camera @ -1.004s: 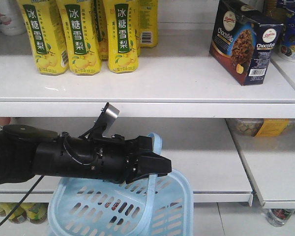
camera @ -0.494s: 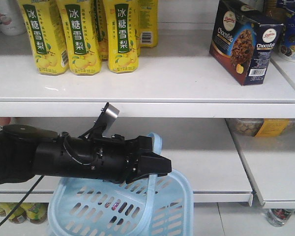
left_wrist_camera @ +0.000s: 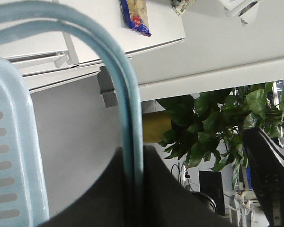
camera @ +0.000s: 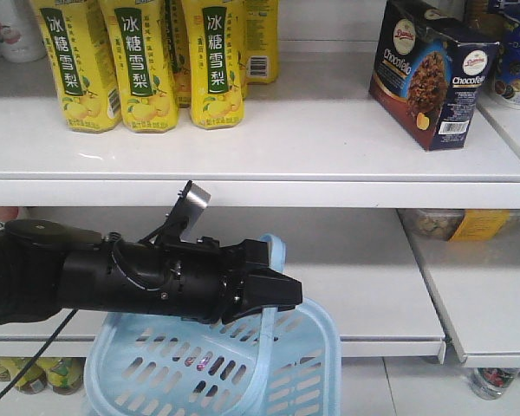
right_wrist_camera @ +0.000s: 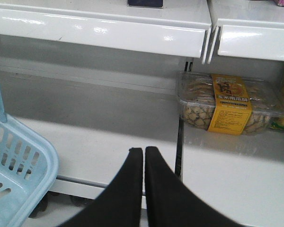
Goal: Left arm holds basket, right arm returns cookies
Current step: 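Withdraw the right gripper from the box and lower it, then swing the held basket with the left arm away toward the robot's side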
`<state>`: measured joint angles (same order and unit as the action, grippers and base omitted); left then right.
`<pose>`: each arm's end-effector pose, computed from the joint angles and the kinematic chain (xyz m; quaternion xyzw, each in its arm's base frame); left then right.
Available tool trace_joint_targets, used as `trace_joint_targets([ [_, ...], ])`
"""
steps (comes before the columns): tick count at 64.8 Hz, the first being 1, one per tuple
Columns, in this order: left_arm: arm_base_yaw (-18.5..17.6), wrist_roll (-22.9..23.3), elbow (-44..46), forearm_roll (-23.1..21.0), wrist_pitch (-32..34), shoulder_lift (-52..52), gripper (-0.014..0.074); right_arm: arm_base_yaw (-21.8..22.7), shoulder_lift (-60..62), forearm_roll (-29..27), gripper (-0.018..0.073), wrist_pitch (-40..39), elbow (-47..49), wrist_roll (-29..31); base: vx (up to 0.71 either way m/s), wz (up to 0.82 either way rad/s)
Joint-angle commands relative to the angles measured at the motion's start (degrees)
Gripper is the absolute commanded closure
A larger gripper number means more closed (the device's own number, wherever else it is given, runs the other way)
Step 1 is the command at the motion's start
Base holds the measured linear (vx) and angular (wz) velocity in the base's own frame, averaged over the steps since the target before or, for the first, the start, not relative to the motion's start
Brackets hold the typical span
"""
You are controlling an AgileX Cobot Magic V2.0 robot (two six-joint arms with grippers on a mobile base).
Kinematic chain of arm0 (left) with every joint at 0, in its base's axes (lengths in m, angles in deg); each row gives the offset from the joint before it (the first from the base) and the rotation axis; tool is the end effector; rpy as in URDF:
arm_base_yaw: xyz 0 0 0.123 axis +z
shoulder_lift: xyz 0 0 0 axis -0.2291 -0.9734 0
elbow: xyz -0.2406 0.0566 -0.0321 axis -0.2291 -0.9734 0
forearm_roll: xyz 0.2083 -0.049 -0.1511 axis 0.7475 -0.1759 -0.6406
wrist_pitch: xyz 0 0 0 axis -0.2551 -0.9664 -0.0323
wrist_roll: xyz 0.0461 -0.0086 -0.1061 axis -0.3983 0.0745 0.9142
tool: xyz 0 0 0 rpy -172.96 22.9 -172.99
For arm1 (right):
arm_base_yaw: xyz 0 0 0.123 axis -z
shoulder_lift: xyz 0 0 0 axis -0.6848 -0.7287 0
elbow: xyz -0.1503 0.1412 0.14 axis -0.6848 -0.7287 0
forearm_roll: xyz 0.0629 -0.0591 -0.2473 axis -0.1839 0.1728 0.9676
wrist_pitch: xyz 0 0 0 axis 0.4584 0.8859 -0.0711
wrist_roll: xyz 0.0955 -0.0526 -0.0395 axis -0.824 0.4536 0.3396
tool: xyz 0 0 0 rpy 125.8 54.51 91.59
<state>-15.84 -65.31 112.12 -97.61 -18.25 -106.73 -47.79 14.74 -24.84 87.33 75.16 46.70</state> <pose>0.2576 -0.2361 0.1980 0.0227 0.8215 -0.5523 0.1402 0.1221 0.0186 0.2589 -0.0901 0.7959 0.0281 0.5981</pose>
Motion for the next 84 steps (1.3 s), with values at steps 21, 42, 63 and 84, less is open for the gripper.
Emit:
trace_joint_targets([
  [21, 0.05, -2.66, 1.82, -2.8, -0.48, 2.79, 0.0603, -0.06, -1.07, -0.31, 0.0567, -4.57, 1.46, 0.1, 0.0, 0.0],
  [42, -0.01, -2.66, 1.54, 7.85, -13.19, 12.93, 0.0603, -0.06, -1.07, -0.31, 0.0567, -4.57, 1.46, 0.1, 0.0, 0.0],
  [63, -0.01, -2.66, -14.35, 11.57, -5.92, 34.64, 0.0603, -0.06, -1.07, -0.31, 0.0567, -4.57, 1.46, 0.17, 0.0, 0.0],
  [84, 0.05, -2.66, -31.0, 20.41, 20.08, 58.72, 0.0603, -0.06, -1.07, -0.31, 0.0567, -4.57, 1.46, 0.22, 0.0, 0.0],
])
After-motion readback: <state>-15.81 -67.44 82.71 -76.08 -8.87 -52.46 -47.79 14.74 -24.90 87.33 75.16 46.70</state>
